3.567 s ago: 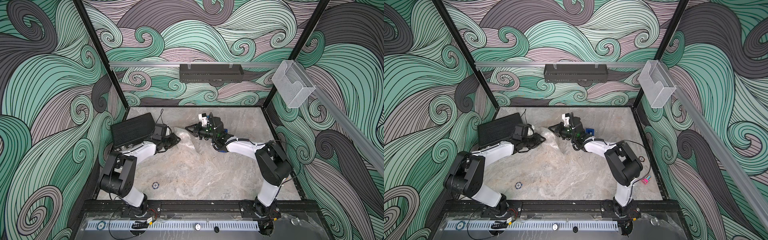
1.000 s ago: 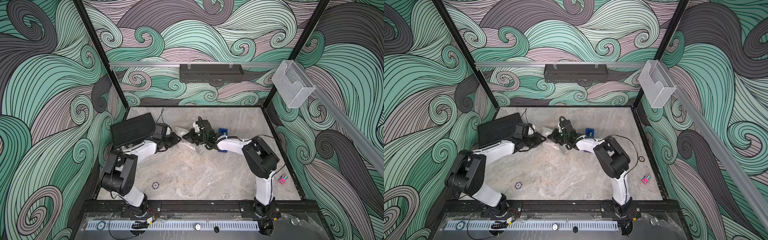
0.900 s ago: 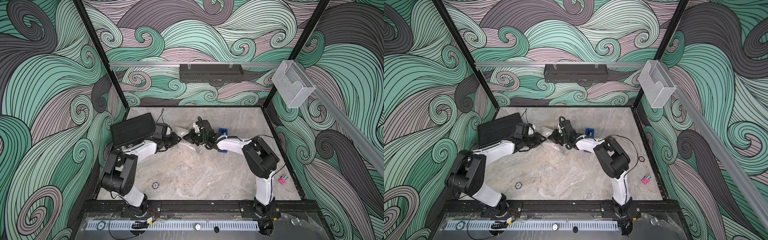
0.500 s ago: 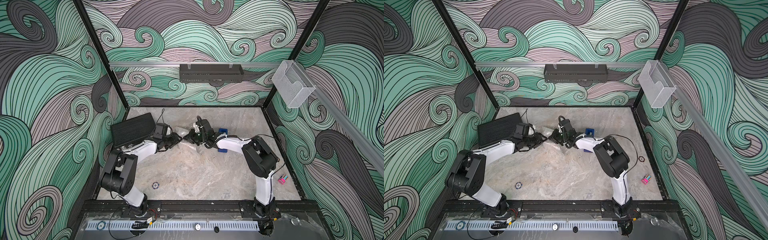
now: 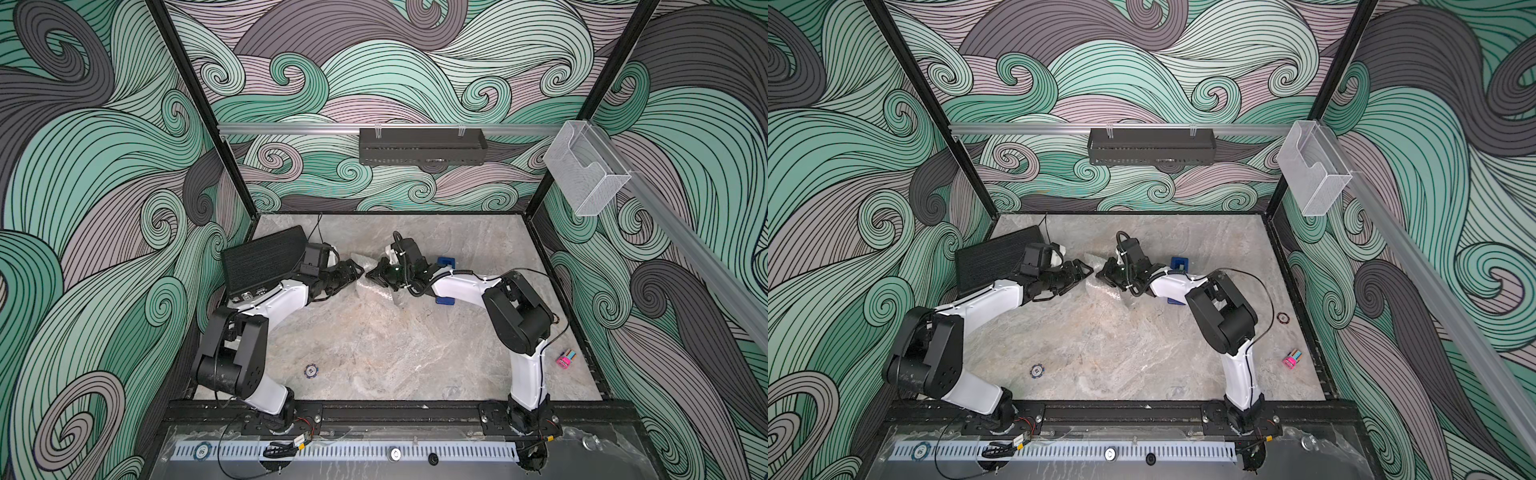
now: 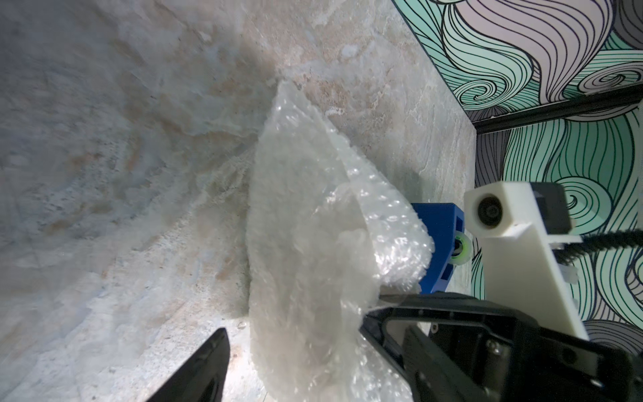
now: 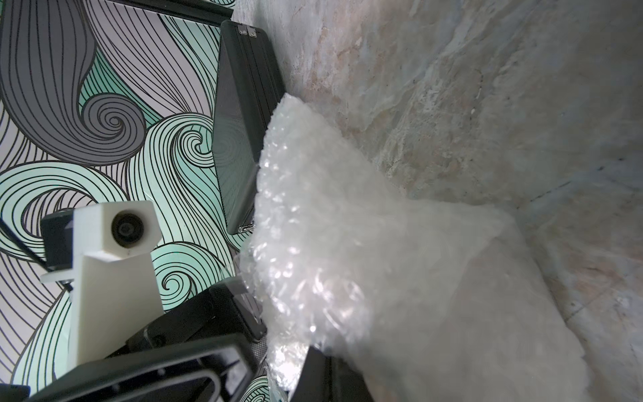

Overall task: Wrap mugs in bubble wrap
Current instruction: Stick the tape on the bubble wrap.

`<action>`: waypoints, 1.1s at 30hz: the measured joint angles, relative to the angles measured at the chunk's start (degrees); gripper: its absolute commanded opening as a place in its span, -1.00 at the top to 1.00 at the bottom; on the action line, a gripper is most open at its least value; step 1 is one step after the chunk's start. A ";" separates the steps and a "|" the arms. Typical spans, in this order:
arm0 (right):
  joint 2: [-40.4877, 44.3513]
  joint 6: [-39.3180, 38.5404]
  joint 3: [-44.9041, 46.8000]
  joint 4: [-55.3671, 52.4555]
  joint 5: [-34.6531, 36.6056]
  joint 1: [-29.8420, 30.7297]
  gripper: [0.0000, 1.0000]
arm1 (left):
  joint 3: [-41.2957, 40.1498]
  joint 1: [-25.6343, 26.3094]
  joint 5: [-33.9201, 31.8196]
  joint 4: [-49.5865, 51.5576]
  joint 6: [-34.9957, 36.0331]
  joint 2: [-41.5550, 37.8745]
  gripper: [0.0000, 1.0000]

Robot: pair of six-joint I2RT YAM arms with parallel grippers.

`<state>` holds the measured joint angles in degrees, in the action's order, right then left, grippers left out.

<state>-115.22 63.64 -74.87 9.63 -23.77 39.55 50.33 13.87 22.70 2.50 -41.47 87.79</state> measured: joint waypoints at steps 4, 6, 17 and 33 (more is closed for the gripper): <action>0.00 0.00 0.00 -0.02 0.00 0.00 1.00 | 1.46 -0.46 1.64 -0.28 0.46 0.42 -0.59; 0.00 -0.02 0.00 -0.02 0.00 0.00 1.00 | 1.73 -0.46 2.75 -0.79 0.70 0.85 -0.58; -0.11 -0.04 -0.15 -0.15 0.00 0.00 1.00 | 2.16 -0.46 5.42 -0.81 2.08 3.41 -0.49; -0.11 -0.48 -0.26 -0.35 0.00 -0.02 1.00 | 2.16 -1.73 3.85 -0.85 1.75 6.95 -0.39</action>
<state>-115.33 63.16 -75.13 9.28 -23.77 39.53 52.49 12.14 26.55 1.65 -39.72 94.74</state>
